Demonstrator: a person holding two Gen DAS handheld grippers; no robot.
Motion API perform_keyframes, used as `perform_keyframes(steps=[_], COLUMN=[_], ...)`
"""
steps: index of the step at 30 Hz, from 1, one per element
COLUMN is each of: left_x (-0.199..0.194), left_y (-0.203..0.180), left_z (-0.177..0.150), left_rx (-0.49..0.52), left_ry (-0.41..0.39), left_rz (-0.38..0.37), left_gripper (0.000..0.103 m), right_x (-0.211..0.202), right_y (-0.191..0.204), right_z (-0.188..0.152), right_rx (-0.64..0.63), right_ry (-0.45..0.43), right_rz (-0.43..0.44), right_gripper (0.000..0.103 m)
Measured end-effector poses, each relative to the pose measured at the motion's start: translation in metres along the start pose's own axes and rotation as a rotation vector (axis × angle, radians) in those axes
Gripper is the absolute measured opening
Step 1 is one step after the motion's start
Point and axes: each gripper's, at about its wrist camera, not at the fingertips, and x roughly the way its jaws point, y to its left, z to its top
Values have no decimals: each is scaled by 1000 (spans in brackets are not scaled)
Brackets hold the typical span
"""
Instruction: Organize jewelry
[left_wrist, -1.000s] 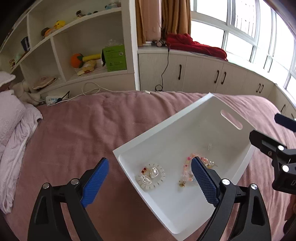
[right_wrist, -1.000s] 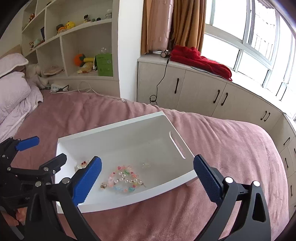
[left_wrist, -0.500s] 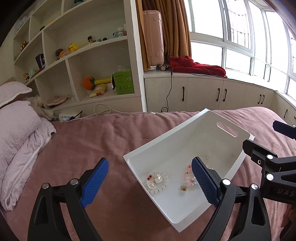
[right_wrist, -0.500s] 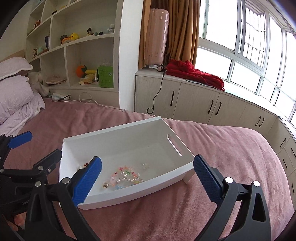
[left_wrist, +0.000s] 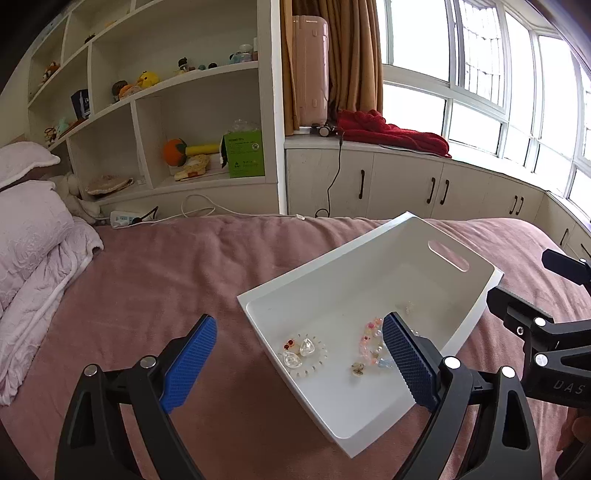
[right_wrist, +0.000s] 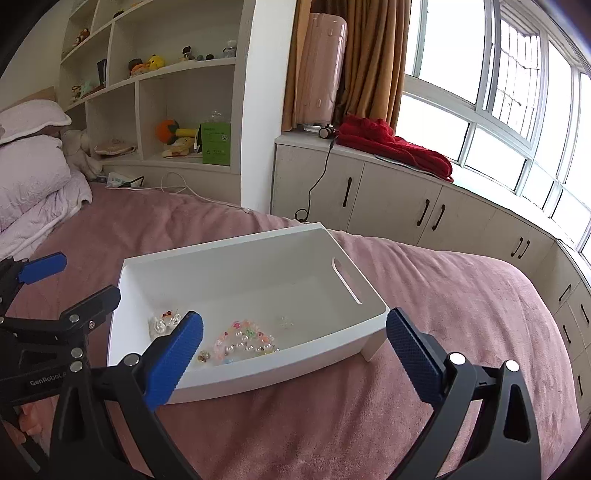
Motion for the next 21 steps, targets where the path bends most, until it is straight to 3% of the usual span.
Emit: perform_keyframes(steps=[21], left_x=[-11], left_y=[-3], left_z=[8], left_rx=[101], left_ry=[0], left_rz=[-98], left_gripper=[92], right_x=[3], right_y=[-8], right_z=[6], right_rx=[-69], right_ry=[14], right_rz=[15], right_gripper=[98])
